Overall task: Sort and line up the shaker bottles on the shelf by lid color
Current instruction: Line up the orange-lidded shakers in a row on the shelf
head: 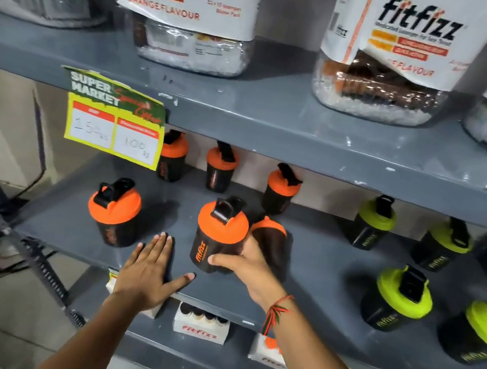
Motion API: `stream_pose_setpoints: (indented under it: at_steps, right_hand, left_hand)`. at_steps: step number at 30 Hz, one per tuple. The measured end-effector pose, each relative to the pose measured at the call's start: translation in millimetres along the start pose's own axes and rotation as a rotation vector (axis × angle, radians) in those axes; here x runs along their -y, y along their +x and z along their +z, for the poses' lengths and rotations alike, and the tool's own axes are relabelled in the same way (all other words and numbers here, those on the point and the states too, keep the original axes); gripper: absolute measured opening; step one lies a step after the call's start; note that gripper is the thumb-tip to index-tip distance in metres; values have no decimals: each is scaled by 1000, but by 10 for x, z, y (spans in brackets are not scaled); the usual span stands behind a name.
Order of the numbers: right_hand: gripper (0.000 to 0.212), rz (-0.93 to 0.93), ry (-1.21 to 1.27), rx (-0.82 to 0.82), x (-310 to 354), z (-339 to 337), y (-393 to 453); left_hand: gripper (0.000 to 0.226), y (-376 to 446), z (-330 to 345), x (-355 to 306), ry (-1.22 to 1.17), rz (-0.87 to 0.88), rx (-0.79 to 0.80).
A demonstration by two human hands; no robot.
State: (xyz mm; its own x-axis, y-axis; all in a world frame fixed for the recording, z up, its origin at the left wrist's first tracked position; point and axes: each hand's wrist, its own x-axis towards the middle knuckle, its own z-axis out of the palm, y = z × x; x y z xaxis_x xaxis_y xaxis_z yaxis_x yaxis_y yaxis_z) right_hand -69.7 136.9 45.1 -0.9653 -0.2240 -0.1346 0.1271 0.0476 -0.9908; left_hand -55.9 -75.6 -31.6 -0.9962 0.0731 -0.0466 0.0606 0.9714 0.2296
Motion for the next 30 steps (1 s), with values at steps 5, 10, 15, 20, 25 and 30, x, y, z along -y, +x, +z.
stream_pose_setpoints:
  at_steps: [5, 10, 15, 20, 25, 30]
  right_hand:
    - [73, 27, -116, -27, -174, 157, 266]
    - [74, 69, -118, 12, -250, 236, 383]
    - [69, 74, -99, 118, -265, 236, 441]
    - [78, 95, -108, 158, -227, 237, 454]
    - [98, 86, -173, 197, -251, 197, 401]
    - [99, 78, -46, 53, -165, 116, 155]
  left_hand:
    - [105, 5, 32, 24, 5, 3, -22]
    - [105, 1, 33, 39, 1, 6, -31]
    - [106, 9, 52, 36, -4, -1, -26]
    - [105, 3, 34, 38, 6, 5, -19]
    - [106, -1, 42, 43, 1, 2, -37]
    - [107, -6, 30, 42, 1, 2, -21]
